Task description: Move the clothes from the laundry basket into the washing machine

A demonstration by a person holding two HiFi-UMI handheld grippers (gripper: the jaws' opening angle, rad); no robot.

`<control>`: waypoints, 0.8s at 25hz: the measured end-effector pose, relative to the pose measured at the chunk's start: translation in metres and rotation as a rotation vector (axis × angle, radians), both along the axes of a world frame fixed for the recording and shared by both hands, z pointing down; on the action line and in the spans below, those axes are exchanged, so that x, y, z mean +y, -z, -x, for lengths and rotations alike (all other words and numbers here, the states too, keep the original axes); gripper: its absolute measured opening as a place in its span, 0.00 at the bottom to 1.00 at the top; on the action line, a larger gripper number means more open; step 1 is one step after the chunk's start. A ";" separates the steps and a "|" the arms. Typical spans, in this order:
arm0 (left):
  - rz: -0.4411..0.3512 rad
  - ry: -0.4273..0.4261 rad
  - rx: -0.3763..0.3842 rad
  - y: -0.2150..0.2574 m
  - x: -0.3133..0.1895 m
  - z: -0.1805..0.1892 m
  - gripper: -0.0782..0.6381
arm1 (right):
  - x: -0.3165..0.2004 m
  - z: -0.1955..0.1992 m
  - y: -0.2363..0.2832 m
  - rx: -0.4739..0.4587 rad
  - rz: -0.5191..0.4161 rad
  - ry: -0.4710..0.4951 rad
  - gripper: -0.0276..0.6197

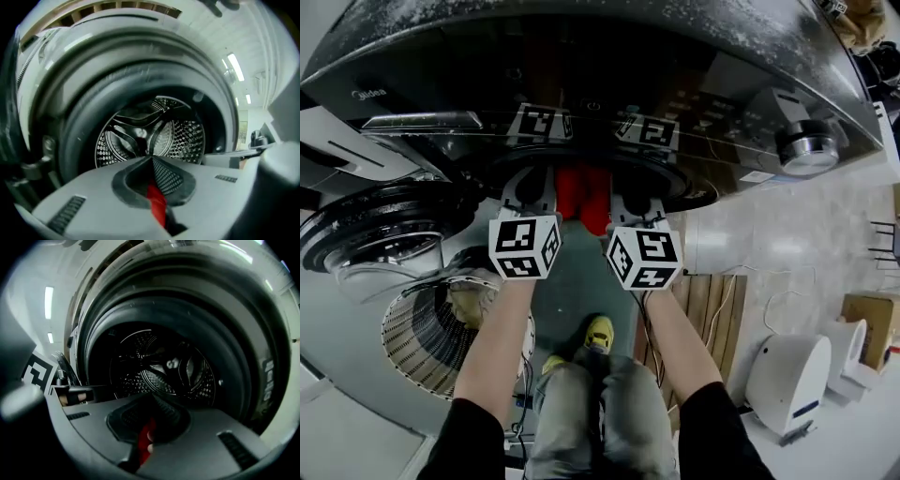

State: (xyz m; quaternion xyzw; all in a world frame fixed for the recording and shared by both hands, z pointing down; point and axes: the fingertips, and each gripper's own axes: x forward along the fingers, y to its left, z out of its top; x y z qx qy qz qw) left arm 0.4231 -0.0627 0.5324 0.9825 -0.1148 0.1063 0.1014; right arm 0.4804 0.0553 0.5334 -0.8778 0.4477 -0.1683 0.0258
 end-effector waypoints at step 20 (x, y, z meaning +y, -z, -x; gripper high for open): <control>0.030 -0.013 -0.040 0.173 0.040 0.109 0.12 | 0.062 0.087 0.187 -0.023 0.038 0.013 0.05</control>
